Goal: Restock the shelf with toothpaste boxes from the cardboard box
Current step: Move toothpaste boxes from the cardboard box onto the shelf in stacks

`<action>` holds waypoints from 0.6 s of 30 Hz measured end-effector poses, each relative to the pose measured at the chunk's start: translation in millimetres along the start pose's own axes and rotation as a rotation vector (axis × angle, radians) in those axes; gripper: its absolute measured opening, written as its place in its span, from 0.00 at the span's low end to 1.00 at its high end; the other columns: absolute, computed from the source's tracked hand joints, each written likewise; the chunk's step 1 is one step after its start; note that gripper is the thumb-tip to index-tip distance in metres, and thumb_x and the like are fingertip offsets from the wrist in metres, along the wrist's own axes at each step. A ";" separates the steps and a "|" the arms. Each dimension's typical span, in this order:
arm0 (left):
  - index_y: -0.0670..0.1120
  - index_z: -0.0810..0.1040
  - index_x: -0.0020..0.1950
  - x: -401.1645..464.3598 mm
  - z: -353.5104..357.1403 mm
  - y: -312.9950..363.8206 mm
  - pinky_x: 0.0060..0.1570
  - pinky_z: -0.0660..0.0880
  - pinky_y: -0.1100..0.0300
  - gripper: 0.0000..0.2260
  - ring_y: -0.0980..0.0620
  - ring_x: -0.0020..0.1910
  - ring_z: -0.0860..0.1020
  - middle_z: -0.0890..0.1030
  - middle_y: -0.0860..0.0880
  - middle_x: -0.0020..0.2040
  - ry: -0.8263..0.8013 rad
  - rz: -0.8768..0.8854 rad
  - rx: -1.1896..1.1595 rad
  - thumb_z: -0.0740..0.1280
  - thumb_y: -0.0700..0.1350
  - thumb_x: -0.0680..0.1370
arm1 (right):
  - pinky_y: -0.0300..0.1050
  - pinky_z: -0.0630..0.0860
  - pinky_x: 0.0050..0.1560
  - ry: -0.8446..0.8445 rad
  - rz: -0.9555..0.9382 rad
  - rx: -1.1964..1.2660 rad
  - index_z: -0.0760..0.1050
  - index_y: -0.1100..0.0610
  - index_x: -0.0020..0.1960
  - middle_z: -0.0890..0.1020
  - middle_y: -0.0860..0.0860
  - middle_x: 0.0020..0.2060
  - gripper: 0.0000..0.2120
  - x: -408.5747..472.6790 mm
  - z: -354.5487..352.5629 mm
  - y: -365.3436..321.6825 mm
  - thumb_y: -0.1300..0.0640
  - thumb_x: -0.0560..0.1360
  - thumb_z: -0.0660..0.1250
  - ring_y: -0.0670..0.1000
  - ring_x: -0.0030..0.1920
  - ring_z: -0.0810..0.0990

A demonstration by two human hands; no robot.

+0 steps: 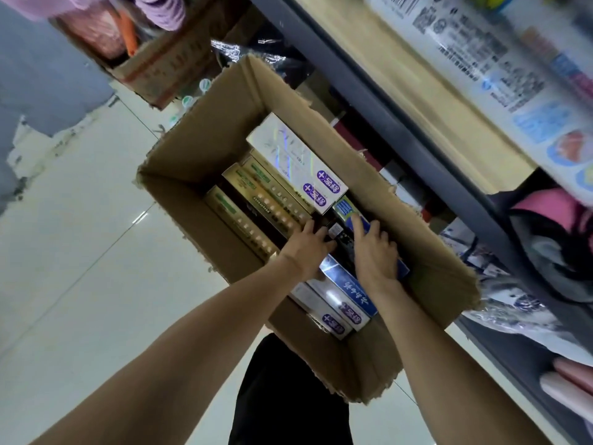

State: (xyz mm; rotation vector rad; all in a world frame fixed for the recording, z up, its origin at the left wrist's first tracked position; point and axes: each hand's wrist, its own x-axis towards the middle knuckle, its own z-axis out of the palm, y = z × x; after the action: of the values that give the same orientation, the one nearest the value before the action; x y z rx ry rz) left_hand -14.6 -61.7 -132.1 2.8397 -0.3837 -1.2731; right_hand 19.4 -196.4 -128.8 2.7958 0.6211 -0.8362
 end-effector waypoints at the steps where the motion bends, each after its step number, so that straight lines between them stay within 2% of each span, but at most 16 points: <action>1: 0.52 0.60 0.74 -0.1 -1.6 1.1 0.61 0.67 0.48 0.34 0.41 0.67 0.61 0.64 0.46 0.70 0.010 0.000 -0.001 0.67 0.62 0.73 | 0.52 0.74 0.53 -0.028 0.003 0.047 0.50 0.51 0.74 0.71 0.61 0.61 0.35 -3.4 -5.8 -1.2 0.61 0.75 0.66 0.59 0.56 0.76; 6: 0.51 0.62 0.73 -9.1 -15.5 -4.6 0.67 0.63 0.45 0.29 0.43 0.68 0.62 0.64 0.47 0.71 0.122 0.155 0.127 0.63 0.61 0.75 | 0.55 0.69 0.64 -0.040 0.018 0.248 0.51 0.49 0.75 0.68 0.57 0.68 0.40 -50.9 -58.4 -1.7 0.58 0.72 0.71 0.58 0.66 0.70; 8: 0.50 0.62 0.72 -20.9 -31.0 -13.8 0.63 0.69 0.47 0.27 0.44 0.67 0.64 0.65 0.46 0.71 0.162 0.257 0.177 0.59 0.62 0.77 | 0.53 0.68 0.64 0.055 0.006 0.383 0.54 0.48 0.75 0.68 0.52 0.68 0.38 -82.6 -92.1 7.7 0.60 0.72 0.69 0.54 0.67 0.69; 11: 0.49 0.62 0.71 -52.6 -67.7 -33.9 0.52 0.76 0.52 0.26 0.46 0.58 0.73 0.72 0.45 0.63 0.204 0.347 0.193 0.55 0.63 0.78 | 0.50 0.66 0.65 0.249 0.022 0.630 0.60 0.51 0.74 0.71 0.49 0.68 0.33 -132.6 -142.2 26.0 0.65 0.71 0.65 0.52 0.68 0.69; 14: 0.50 0.65 0.69 -99.6 -107.9 -56.4 0.48 0.77 0.53 0.29 0.47 0.54 0.77 0.76 0.47 0.59 0.258 0.226 0.028 0.51 0.67 0.76 | 0.42 0.69 0.63 0.208 0.110 1.075 0.62 0.47 0.72 0.75 0.43 0.64 0.31 -173.5 -178.0 40.7 0.61 0.71 0.63 0.44 0.64 0.73; 16: 0.51 0.68 0.67 -138.7 -130.7 -64.6 0.44 0.75 0.55 0.27 0.45 0.52 0.78 0.78 0.47 0.57 0.293 0.048 -0.127 0.52 0.67 0.76 | 0.39 0.72 0.57 0.142 0.165 1.398 0.65 0.44 0.69 0.79 0.40 0.55 0.31 -196.2 -201.8 46.8 0.69 0.73 0.65 0.39 0.54 0.78; 18: 0.49 0.73 0.63 -183.0 -149.1 -64.9 0.39 0.70 0.58 0.24 0.44 0.48 0.79 0.81 0.46 0.50 0.312 -0.165 -0.393 0.55 0.64 0.77 | 0.38 0.75 0.49 0.091 0.223 1.623 0.69 0.47 0.66 0.80 0.43 0.49 0.31 -219.9 -227.1 48.3 0.75 0.72 0.63 0.41 0.47 0.79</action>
State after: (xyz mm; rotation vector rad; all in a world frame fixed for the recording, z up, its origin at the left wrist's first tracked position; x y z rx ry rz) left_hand -7.8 28.3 95.5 2.6966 0.1002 -0.7869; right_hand -15.3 -255.7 183.5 4.0359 -0.8359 -1.6393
